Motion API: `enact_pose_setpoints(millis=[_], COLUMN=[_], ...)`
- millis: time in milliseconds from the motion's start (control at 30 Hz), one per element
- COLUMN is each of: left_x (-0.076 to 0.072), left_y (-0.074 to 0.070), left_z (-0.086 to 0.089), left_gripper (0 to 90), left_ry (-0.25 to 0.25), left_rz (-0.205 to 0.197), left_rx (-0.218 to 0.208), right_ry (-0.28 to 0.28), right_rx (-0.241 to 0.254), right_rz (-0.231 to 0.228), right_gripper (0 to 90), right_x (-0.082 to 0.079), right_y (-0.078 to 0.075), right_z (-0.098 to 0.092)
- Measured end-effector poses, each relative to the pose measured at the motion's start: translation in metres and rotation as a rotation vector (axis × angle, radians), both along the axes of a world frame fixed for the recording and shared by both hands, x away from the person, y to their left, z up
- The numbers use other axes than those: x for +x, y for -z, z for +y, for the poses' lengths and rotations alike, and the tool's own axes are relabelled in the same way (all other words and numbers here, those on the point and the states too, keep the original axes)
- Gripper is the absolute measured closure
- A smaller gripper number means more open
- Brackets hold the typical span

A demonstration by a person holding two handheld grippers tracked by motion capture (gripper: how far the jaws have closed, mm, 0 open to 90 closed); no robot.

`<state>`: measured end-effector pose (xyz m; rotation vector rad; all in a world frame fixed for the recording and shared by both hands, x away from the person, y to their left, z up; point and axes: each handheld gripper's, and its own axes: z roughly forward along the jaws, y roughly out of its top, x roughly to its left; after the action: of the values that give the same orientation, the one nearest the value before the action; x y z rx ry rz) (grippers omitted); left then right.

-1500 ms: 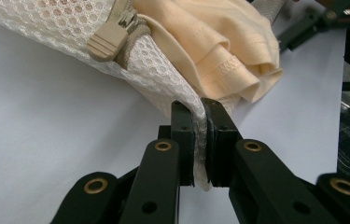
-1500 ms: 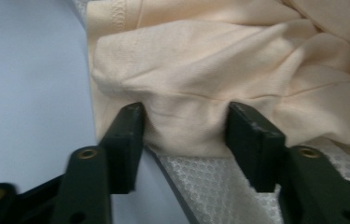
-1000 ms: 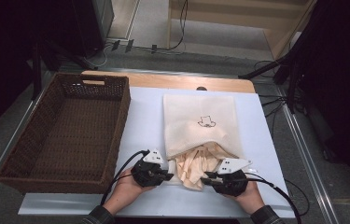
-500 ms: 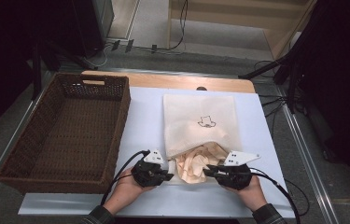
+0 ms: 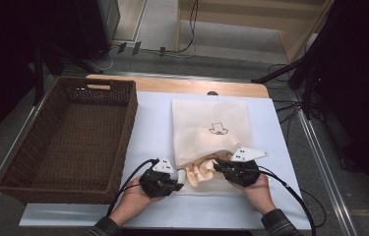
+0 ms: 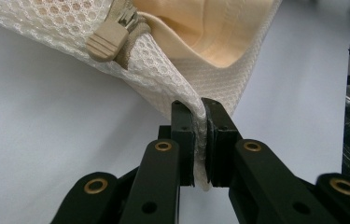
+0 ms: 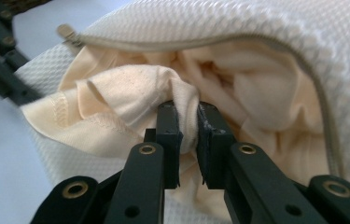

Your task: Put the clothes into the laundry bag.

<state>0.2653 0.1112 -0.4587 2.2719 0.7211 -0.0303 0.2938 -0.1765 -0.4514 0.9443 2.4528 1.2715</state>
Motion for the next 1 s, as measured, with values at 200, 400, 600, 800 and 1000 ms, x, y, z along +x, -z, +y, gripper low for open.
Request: enact_pose_setpoints(millis=[200,400,600,800,1000], left_x=[0.0,0.001,0.001,0.001,0.001], left_y=[0.0,0.0,0.0,0.0,0.0], left_z=[0.0,0.0,0.0,-0.001,-0.001], left_gripper=[84.6,84.9,85.8,86.2,86.1], left_ry=[-0.003,-0.002,0.004,0.009,0.009], left_rz=[0.007,0.012,0.022,0.03,0.032], left_rx=[-0.005,-0.001,-0.004,-0.004,-0.01], right_ry=[0.04,0.07,0.1,0.144,0.179], right_rx=[-0.014,-0.03,-0.057,-0.058,-0.048], right_rz=[-0.031,-0.055,-0.088,-0.103,-0.114], right_gripper=[81.8,81.9,82.0,82.0,82.0], right_x=[0.011,0.021,0.029,0.04,0.053], right_y=[0.0,0.002,0.003,0.004,0.006], right_z=[0.011,0.022,0.031,0.035,0.039])
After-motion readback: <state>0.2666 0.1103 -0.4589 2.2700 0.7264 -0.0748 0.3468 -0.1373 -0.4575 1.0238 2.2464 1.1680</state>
